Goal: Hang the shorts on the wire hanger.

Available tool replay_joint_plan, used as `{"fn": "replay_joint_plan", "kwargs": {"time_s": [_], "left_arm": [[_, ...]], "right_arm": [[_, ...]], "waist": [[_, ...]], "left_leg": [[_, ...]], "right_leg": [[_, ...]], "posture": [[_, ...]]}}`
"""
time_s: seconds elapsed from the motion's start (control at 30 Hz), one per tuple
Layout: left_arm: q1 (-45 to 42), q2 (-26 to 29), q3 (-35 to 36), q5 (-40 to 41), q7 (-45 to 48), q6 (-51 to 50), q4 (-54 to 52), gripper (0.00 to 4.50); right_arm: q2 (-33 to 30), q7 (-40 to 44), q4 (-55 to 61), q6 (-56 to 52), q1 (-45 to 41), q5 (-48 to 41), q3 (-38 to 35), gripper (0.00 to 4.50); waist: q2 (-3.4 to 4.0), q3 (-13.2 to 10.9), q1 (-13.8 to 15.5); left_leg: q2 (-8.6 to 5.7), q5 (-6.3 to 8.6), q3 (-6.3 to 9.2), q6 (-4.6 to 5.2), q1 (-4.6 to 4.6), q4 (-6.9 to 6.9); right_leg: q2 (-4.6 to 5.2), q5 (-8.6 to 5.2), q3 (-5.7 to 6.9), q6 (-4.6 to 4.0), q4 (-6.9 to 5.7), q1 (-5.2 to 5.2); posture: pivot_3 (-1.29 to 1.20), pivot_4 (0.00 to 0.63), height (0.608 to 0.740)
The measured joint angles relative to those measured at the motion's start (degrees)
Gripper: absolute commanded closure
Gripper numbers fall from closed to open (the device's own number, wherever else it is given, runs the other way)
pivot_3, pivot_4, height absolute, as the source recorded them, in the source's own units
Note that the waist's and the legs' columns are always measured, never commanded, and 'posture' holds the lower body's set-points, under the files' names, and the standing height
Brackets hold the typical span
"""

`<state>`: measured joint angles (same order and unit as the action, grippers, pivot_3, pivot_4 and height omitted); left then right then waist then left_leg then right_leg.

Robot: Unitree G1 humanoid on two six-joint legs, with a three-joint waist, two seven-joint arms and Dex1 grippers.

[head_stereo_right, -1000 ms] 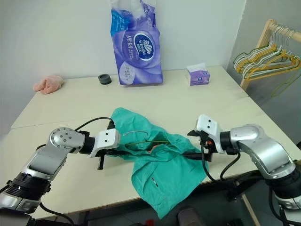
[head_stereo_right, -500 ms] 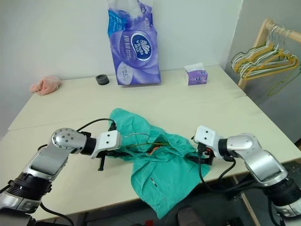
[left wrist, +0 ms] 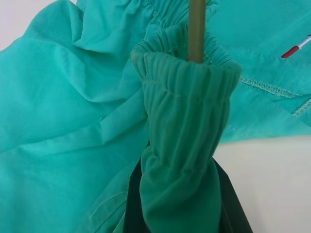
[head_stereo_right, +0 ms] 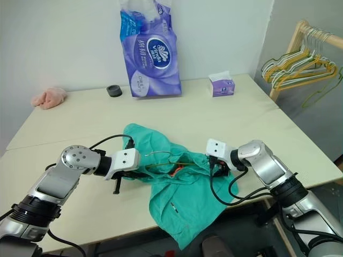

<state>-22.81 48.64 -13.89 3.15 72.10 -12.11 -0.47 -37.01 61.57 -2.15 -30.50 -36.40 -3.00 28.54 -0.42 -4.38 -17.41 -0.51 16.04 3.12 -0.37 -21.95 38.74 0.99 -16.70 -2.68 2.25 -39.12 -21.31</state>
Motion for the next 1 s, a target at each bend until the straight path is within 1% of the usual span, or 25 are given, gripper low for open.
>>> {"fn": "replay_joint_plan", "kwargs": {"time_s": [0.2,0.23,0.4,0.53,0.57,0.73,0.83,0.9,1.0], "left_arm": [[0.02,-0.02,0.00,0.06,-0.07,-0.24,-0.08,4.50],[0.03,-0.02,0.01,0.04,-0.10,-0.31,-0.06,4.50],[0.02,-0.94,0.59,0.36,-0.23,-1.52,0.90,4.50],[-0.47,-3.56,2.55,1.59,-1.75,-3.08,3.78,3.45],[-0.73,-3.85,3.36,2.49,-1.81,-3.91,3.83,3.09],[-2.06,-3.82,7.63,8.96,-0.83,-9.09,4.30,1.57],[-2.70,-2.89,9.73,11.20,0.06,-10.38,6.79,0.61],[-2.88,-2.17,10.99,12.15,0.29,-11.14,8.18,0.05],[-4.23,-1.06,11.45,13.84,2.48,-12.64,10.61,0.05]], "right_arm": [[0.54,3.76,0.29,-1.82,-0.48,-0.10,0.33,4.35],[0.52,4.04,0.66,-2.02,-0.49,-0.02,0.33,4.47],[0.54,4.85,1.94,-4.23,-0.68,0.06,0.18,4.47],[0.57,5.22,2.45,-5.90,-0.85,-0.07,-0.35,4.50],[0.70,5.51,2.54,-6.40,-0.85,-0.37,-0.41,4.50],[0.28,6.07,4.54,-7.55,-0.86,-1.90,-2.04,4.50],[-1.35,6.56,5.22,-7.94,-0.99,-2.81,-3.27,4.50],[-2.06,6.96,5.52,-8.30,-1.06,-2.86,-3.94,4.50],[-3.18,7.56,5.96,-8.95,-1.27,-3.44,-4.68,4.50]], "waist": [[0.01,0.03,-0.08],[0.00,0.03,-0.07],[0.02,0.04,-0.06],[-0.02,0.07,-0.14],[-0.02,0.07,-0.18],[-0.02,0.07,-0.25],[-0.01,0.07,-0.28],[-0.01,0.07,-0.34],[-0.01,0.06,-0.30]], "left_leg": [[-0.01,0.00,0.02,0.00,0.00,0.00],[-0.01,0.00,0.03,0.00,0.00,0.00],[-0.02,0.00,0.03,0.00,0.01,0.00],[-0.02,0.00,0.06,0.00,-0.01,0.01],[-0.03,0.00,0.06,0.00,-0.01,0.01],[-0.03,0.00,0.08,0.00,-0.01,0.02],[-0.03,0.00,0.08,0.00,0.00,0.01],[-0.03,0.00,0.08,0.00,0.00,0.01],[-0.03,0.00,0.09,-0.01,-0.01,0.02]], "right_leg": [[0.01,0.00,0.02,0.00,-0.02,0.00],[0.02,0.00,0.02,0.00,-0.02,0.00],[0.03,0.00,0.03,0.00,-0.02,0.00],[0.04,0.00,0.06,0.00,-0.02,0.00],[0.04,0.00,0.06,0.00,-0.03,-0.01],[0.05,0.00,0.07,0.00,-0.04,-0.01],[0.05,0.00,0.08,0.00,-0.04,-0.01],[0.05,0.00,0.08,0.00,-0.04,-0.01],[0.05,0.00,0.10,0.00,-0.04,-0.01]], "posture": [[-0.33,0.018,0.740],[-0.33,0.018,0.740],[-0.33,0.018,0.740],[-0.34,0.021,0.740],[-0.34,0.021,0.740],[-0.34,0.021,0.740],[-0.35,0.022,0.740],[-0.35,0.022,0.740],[-0.35,0.023,0.740]]}}
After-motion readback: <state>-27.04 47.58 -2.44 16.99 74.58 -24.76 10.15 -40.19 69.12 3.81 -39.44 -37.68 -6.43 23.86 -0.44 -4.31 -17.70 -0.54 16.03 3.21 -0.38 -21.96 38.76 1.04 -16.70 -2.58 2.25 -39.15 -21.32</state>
